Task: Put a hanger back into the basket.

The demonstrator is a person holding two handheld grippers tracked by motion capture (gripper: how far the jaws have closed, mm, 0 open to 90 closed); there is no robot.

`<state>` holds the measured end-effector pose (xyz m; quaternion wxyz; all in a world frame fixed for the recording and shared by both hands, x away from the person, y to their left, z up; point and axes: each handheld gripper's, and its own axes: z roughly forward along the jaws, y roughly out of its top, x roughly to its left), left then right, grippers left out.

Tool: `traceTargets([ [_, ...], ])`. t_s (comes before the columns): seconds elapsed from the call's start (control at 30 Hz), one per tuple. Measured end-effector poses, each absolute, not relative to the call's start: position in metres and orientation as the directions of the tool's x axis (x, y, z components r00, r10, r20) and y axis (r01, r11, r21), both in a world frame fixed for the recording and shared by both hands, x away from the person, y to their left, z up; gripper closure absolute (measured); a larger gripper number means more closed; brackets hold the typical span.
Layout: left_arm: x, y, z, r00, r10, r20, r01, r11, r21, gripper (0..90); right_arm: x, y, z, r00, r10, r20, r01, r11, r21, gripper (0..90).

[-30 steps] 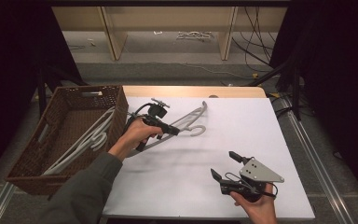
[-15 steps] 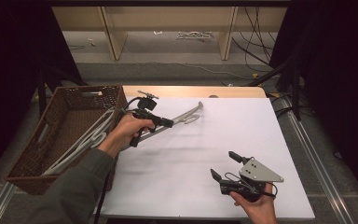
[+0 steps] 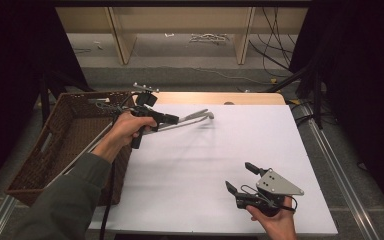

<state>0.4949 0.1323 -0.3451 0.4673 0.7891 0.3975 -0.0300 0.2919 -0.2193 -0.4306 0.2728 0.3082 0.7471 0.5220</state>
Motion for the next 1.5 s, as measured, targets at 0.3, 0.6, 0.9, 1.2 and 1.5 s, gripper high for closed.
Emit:
traceTargets([
  [0.3, 0.494, 0.147, -0.319, 0.684, 0.615, -0.392, 0.625, -0.218, 0.749, 82.7, 0.292, -0.219, -0.431, -0.658, 0.748, -0.088, 0.171, 0.262, 0.95, 18.5],
  [0.6, 0.485, 0.16, -0.296, 0.674, 0.623, -0.397, 0.603, -0.154, 0.782, 82.7, 0.291, -0.218, -0.431, -0.66, 0.748, -0.069, 0.192, 0.257, 0.947, 18.5],
  [0.9, 0.467, 0.153, -0.276, 0.708, 0.601, -0.371, 0.558, -0.155, 0.815, 82.7, 0.292, -0.218, -0.431, -0.66, 0.746, -0.087, 0.174, 0.265, 0.948, 18.5],
  [1.2, 0.451, 0.154, -0.255, 0.74, 0.591, -0.322, 0.506, -0.172, 0.845, 82.7, 0.292, -0.218, -0.431, -0.661, 0.745, -0.087, 0.171, 0.263, 0.949, 18.5],
  [1.5, 0.439, 0.209, -0.245, 0.696, 0.648, -0.308, 0.493, -0.121, 0.861, 82.7, 0.292, -0.217, -0.432, -0.662, 0.744, -0.089, 0.172, 0.266, 0.948, 18.5],
])
